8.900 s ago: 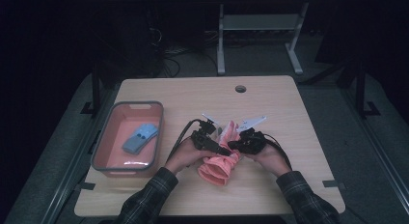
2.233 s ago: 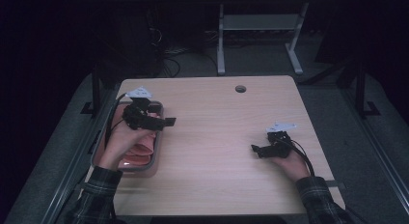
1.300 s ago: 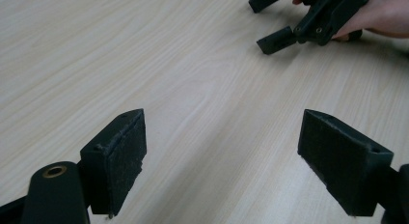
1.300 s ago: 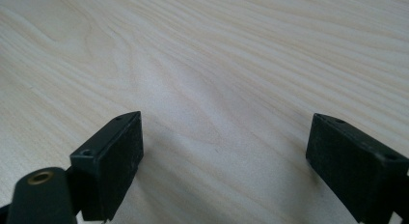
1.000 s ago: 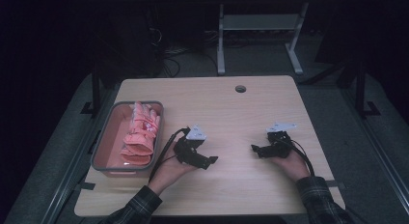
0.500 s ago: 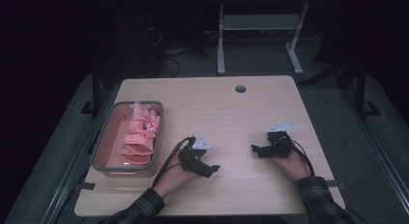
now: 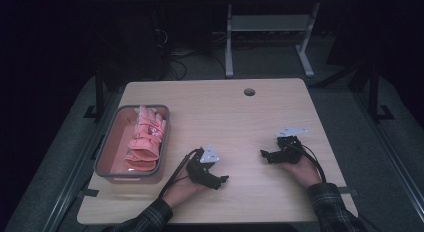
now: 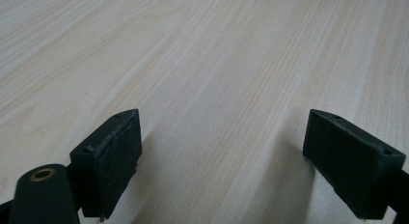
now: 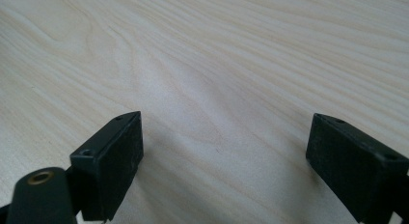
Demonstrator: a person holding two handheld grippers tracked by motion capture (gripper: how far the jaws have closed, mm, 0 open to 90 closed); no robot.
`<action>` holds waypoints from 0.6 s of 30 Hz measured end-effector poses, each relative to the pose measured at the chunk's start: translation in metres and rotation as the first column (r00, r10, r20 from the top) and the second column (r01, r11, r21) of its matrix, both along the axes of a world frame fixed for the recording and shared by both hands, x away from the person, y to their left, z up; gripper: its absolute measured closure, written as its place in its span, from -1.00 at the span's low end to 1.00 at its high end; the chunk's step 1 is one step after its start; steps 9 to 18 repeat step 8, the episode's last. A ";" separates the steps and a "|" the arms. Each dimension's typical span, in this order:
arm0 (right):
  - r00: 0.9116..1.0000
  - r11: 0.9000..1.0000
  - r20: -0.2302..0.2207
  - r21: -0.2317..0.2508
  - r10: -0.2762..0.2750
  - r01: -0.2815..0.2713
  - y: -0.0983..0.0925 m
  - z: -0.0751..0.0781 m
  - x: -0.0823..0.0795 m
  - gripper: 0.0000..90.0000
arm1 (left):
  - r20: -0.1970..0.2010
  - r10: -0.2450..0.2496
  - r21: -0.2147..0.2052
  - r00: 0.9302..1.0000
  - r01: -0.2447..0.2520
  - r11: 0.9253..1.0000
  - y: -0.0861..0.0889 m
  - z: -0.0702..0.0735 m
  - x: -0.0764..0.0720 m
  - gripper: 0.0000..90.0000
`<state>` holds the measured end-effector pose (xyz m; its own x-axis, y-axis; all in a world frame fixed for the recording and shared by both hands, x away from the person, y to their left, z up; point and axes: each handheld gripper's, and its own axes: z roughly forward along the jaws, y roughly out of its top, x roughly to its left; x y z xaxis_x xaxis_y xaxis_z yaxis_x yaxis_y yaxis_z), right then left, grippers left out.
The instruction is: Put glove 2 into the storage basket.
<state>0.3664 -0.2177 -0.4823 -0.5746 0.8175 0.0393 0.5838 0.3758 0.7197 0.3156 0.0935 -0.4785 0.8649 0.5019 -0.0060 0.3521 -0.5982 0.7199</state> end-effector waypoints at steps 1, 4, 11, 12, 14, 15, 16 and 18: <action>1.000 1.000 0.000 0.000 0.000 0.000 0.000 0.000 0.000 -0.73 | -0.001 0.000 -0.001 1.000 0.000 1.000 0.000 0.000 0.000 -0.72; 1.000 1.000 0.000 -0.001 0.001 -0.001 0.000 0.000 0.000 -0.73 | -0.001 -0.001 -0.001 1.000 0.001 1.000 0.000 0.000 0.000 -0.72; 1.000 1.000 0.001 -0.001 0.001 -0.001 0.000 0.000 0.000 -0.73 | -0.001 -0.002 -0.001 1.000 0.002 1.000 0.000 0.000 0.000 -0.71; 1.000 1.000 0.001 -0.001 0.001 -0.001 0.000 0.000 0.000 -0.73 | -0.001 -0.002 -0.001 1.000 0.002 1.000 0.000 0.000 0.000 -0.71; 1.000 1.000 0.001 -0.001 0.001 -0.001 0.000 0.000 0.000 -0.73 | -0.001 -0.002 -0.001 1.000 0.002 1.000 0.000 0.000 0.000 -0.71; 1.000 1.000 0.001 -0.001 0.001 -0.001 0.000 0.000 0.000 -0.73 | -0.001 -0.002 -0.001 1.000 0.002 1.000 0.000 0.000 0.000 -0.71; 1.000 1.000 0.001 -0.001 0.001 -0.001 0.000 0.000 0.000 -0.73 | -0.001 -0.002 -0.001 1.000 0.002 1.000 0.000 0.000 0.000 -0.71; 1.000 1.000 0.001 -0.001 0.001 -0.001 0.000 0.000 0.000 -0.73 | -0.001 -0.002 -0.001 1.000 0.002 1.000 0.000 0.000 0.000 -0.71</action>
